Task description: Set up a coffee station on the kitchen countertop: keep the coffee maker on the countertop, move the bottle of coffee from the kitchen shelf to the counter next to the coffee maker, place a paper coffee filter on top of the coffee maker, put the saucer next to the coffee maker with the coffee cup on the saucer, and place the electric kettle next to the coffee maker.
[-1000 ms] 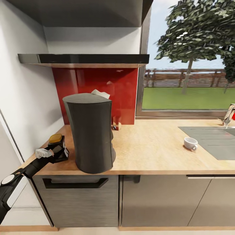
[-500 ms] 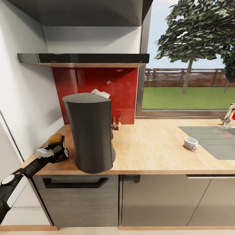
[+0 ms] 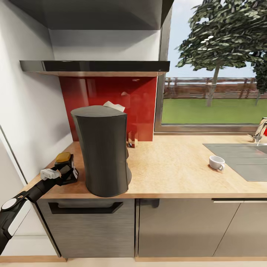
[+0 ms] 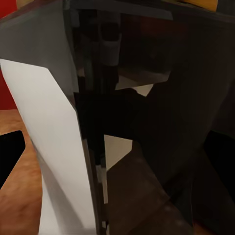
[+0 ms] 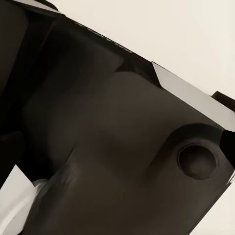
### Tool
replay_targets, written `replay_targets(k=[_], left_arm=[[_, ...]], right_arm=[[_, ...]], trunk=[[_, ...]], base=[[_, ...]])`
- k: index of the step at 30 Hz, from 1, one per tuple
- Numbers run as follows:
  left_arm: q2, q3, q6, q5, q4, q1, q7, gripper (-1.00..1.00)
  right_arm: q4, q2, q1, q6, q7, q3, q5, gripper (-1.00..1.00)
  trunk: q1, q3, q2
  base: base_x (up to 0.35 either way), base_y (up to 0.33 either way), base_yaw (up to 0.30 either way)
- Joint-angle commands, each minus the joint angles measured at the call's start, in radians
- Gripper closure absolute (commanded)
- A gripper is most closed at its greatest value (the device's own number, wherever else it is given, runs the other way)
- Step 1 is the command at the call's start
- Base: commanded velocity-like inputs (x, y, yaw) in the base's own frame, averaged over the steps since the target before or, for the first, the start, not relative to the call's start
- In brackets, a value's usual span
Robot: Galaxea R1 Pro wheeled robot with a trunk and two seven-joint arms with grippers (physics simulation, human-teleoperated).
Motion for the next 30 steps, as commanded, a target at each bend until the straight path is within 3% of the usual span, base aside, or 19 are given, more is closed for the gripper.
replay_targets(k=[1, 29, 30], left_arm=[[0.000, 0.000, 0.000, 0.006, 0.001, -0.001, -0.005, 1.00], [0.001, -0.002, 0.003, 0.006, -0.002, -0.001, -0.006, 1.00], [0.001, -0.002, 0.004, 0.006, -0.002, -0.001, -0.006, -1.00]], right_arm=[[0.001, 0.000, -0.001, -0.004, 0.004, 0.008, -0.008, -1.00], [0.001, 0.000, -0.001, -0.004, 0.004, 0.008, -0.008, -1.00], [0.001, 0.000, -0.001, -0.004, 0.004, 0.008, -0.008, -1.00]], trunk=[[0.000, -0.001, -0.001], [0.000, -0.005, -0.001], [0.000, -0.005, -0.001]], base=[[0.000, 0.000, 0.000], [0.000, 0.000, 0.008], [0.000, 0.000, 0.000]])
